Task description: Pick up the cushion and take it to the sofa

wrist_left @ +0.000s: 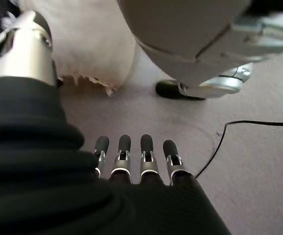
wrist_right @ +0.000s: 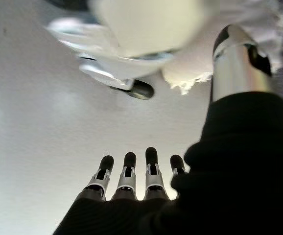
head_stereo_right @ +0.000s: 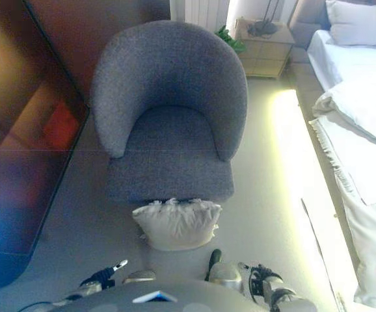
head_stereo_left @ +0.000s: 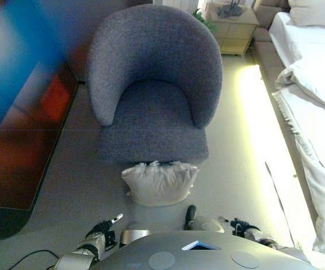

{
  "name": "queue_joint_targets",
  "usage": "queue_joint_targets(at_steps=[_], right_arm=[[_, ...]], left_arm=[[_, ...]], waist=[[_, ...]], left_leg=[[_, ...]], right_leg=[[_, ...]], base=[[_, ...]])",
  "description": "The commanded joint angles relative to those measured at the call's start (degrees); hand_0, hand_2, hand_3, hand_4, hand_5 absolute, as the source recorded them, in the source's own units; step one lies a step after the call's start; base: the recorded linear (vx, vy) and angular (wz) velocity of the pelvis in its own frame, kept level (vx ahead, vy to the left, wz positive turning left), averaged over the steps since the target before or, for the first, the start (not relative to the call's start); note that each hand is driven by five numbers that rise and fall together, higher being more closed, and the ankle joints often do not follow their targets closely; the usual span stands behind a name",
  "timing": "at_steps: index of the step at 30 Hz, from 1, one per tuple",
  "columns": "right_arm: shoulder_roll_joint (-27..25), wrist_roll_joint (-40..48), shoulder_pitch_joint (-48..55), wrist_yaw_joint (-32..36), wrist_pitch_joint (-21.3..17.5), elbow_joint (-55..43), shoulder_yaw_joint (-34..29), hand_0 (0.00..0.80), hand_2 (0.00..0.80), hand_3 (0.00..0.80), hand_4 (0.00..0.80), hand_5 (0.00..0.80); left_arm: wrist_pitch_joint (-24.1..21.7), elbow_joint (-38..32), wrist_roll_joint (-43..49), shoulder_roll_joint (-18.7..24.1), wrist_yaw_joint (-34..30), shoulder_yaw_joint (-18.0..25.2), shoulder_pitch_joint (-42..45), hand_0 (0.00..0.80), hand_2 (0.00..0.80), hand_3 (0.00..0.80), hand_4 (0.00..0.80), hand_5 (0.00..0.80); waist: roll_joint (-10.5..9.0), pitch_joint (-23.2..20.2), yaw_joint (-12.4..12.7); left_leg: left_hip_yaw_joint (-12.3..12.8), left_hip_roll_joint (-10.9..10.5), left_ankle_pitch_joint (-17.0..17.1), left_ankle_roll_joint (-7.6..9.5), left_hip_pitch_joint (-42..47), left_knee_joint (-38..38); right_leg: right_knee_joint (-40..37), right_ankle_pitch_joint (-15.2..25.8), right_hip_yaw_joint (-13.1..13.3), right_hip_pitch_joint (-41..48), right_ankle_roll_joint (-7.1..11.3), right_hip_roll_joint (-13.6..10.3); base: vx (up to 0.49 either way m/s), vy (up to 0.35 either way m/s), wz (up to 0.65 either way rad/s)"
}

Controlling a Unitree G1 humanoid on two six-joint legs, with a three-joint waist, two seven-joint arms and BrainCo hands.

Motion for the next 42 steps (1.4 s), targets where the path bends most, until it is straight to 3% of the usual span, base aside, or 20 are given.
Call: queue_joint_targets(at_steps=[1, 2, 3, 6, 8, 12, 16, 18, 19, 21, 24, 30, 34, 38, 42], right_arm=[[-1.97, 1.76, -3.29, -2.3, 0.8, 1.78, 1.82, 0.0, 0.0, 0.0, 0.0, 0.0], [-2.15, 2.08, -3.7, -2.57, 0.6, 1.82, 1.66, 0.0, 0.0, 0.0, 0.0, 0.0], [-2.34, 2.74, -4.33, -3.29, 0.1, 1.79, 1.54, 0.0, 0.0, 0.0, 0.0, 0.0], [-2.5, 3.14, -4.83, -4.96, -2.06, 1.13, 1.72, 0.0, 0.0, 0.0, 0.0, 0.0], [-2.72, 2.25, -5.08, -6.06, -3.22, 0.54, 1.92, 0.0, 0.0, 0.0, 0.0, 0.0], [-3.68, 1.19, -6.38, -10.87, -4.91, -2.49, 2.27, 0.0, 0.0, 0.0, 0.0, 0.0], [-4.8, -0.83, -9.72, -11.35, -6.73, -4.33, 3.04, 0.0, 0.0, 0.0, 0.0, 0.0], [-5.14, -0.82, -11.21, -12.05, -7.14, -4.21, 3.47, 0.0, 0.0, 0.0, 0.0, 0.0], [-5.6, -0.81, -11.9, -12.18, -7.12, -4.58, 4.05, 0.0, 0.0, 0.0, 0.0, 0.0], [-6.55, -1.26, -12.88, -12.97, -7.02, -5.38, 5.08, 0.0, 0.0, 0.0, 0.0, 0.0], [-8.38, -3.19, -14.87, -14.25, -8.11, -5.15, 5.74, 0.0, 0.0, 0.0, 0.0, 0.0], [-11.32, -5.05, -19.91, -18.36, -8.92, -5.55, 6.74, 0.0, 0.0, 0.0, 0.0, 0.0], [-14.02, -5.1, -24.85, -19.87, -8.3, -6.17, 6.51, 0.0, 0.0, 0.0, 0.0, 0.0], [-20.21, -5.51, -32.09, -21.69, -9.2, -8.21, 7.54, 0.0, 0.0, 0.0, 0.0, 0.0], [-24.17, -11.4, -36.33, -23.71, -9.72, -10.06, 9.69, 0.0, 0.0, 0.0, 0.0, 0.0]], left_arm=[[-2.13, -1.83, -1.05, -0.54, 1.49, -2.79, -3.47, 0.0, 0.0, 0.0, 0.0, 0.0], [-2.3, -2.08, -1.2, -0.76, 1.64, -3.27, -3.63, 0.0, 0.0, 0.0, 0.0, 0.0], [-2.33, -2.62, -1.48, -1.0, 2.06, -4.22, -3.81, 0.0, 0.0, 0.0, 0.0, 0.0], [-1.6, -3.42, -1.4, -1.42, 3.89, -5.16, -5.11, 0.0, 0.0, 0.0, 0.0, 0.0], [-1.23, -3.7, -0.36, -1.35, 4.05, -5.21, -5.85, 0.0, 0.0, 0.0, 0.0, 0.0], [0.16, -4.61, 1.94, 1.28, 5.17, -7.18, -7.89, 0.0, 0.0, 0.0, 0.0, 0.0], [-0.22, -6.27, -5.66, 4.94, 10.35, -6.21, -11.68, 0.0, 0.0, 0.0, 0.0, 0.0], [-0.41, -6.69, 2.64, 6.66, 9.91, -7.56, -13.72, 0.0, 0.0, 0.0, 0.0, 0.0], [-0.72, -7.64, 8.0, 7.36, 9.37, -9.7, -14.54, 0.0, 0.0, 0.0, 0.0, 0.0], [-0.32, -9.12, 7.3, 8.67, 10.46, -12.61, -15.63, 0.0, 0.0, 0.0, 0.0, 0.0], [1.21, -8.84, 7.71, 10.4, 11.1, -14.02, -18.03, 0.0, 0.0, 0.0, 0.0, 0.0], [1.01, -8.78, 8.26, 11.25, 10.15, -16.04, -21.52, 0.0, 0.0, 0.0, 0.0, 0.0], [-0.06, -9.18, 7.85, 12.63, 10.53, -17.02, -25.0, 0.0, 0.0, 0.0, 0.0, 0.0], [-4.41, -12.24, 5.63, 16.13, 8.7, -18.18, -30.93, 0.0, 0.0, 0.0, 0.0, 0.0], [-3.89, -13.21, 5.13, 17.5, 8.78, -19.68, -33.28, 0.0, 0.0, 0.0, 0.0, 0.0]], waist=[[0.71, 4.1, 1.39], [0.86, 4.5, 1.35], [1.97, 5.04, 1.24], [3.63, 6.5, 1.41], [3.42, 7.02, 1.38], [3.41, 8.74, 0.2], [3.59, 11.52, -0.26], [3.61, 12.84, -0.27], [3.72, 13.38, -0.35], [3.97, 14.29, -0.65], [4.24, 15.79, -1.06], [4.35, 18.64, -1.61], [4.5, 21.03, -2.24], [6.33, 24.27, -3.3], [8.25, 24.27, -3.99]], left_leg=[[2.02, 0.91, -3.16, 3.49, -4.29, 2.4], [2.71, 0.91, -1.64, 3.54, -3.92, -0.85], [2.65, 1.96, 1.82, 2.18, -3.3, -7.53], [1.88, 5.15, 10.05, -1.15, -6.65, -14.25], [1.18, 4.97, 8.48, -0.63, -7.4, -13.51], [2.54, 4.23, 3.99, -0.27, -8.73, -7.54], [3.83, 3.46, 2.45, 0.31, -12.05, -6.15], [3.76, 3.85, 1.98, 0.15, -15.46, -4.16], [3.52, 4.21, 2.1, 0.03, -17.26, -3.14], [2.96, 4.71, 2.25, -0.12, -19.58, -1.79], [1.87, 5.42, 2.65, -0.34, -22.7, -0.46], [-0.3, 5.41, 3.77, -1.45, -29.28, 1.14], [-1.14, 4.48, 3.72, -1.27, -35.99, 4.18], [-0.92, 2.88, 3.85, -0.61, -47.21, 8.13], [-0.83, 2.14, 3.49, 0.19, -55.54, 11.52]], right_leg=[[7.61, -8.31, -0.08, -2.68, 3.18, -3.83], [7.64, -7.96, -0.62, -2.97, 3.14, -4.27], [7.69, -8.39, -1.09, -2.87, 3.56, -4.11], [7.12, -9.94, -1.18, -1.48, 3.69, -3.88], [6.88, -10.27, -1.1, -1.07, 3.93, -4.82], [9.08, -9.56, -0.14, -3.27, 6.57, -8.99], [7.07, -5.49, 2.43, -6.93, 9.52, -12.2], [6.96, -4.4, 2.98, -9.25, 9.62, -12.93], [7.51, -4.13, 3.5, -10.9, 9.49, -12.98], [8.97, -4.47, 4.42, -13.19, 9.36, -12.82], [13.46, -7.32, 5.41, -16.52, 9.03, -11.86], [15.84, -6.82, 6.72, -24.52, 9.02, -11.78], [19.69, -6.56, 7.91, -32.7, 9.13, -12.04], [24.39, -5.84, 8.87, -45.54, 8.27, -11.66], [29.35, -6.06, 11.08, -55.54, 7.2, -11.56]], base=[[0.043, 0.114, -0.01], [0.091, 0.227, 0.0], [0.056, 0.24, 0.06], [0.145, 0.269, 0.26], [0.174, 0.246, 0.21], [0.171, 0.269, -0.07], [-0.004, 0.149, -0.03], [-0.108, 0.013, 0.05], [-0.086, -0.017, 0.19], [-0.043, 0.015, 0.11], [-0.023, 0.028, -0.13], [-0.043, -0.008, -0.08], [-0.094, -0.015, -0.07], [-0.179, 0.031, -0.01], [-0.083, 0.079, 0.03]])
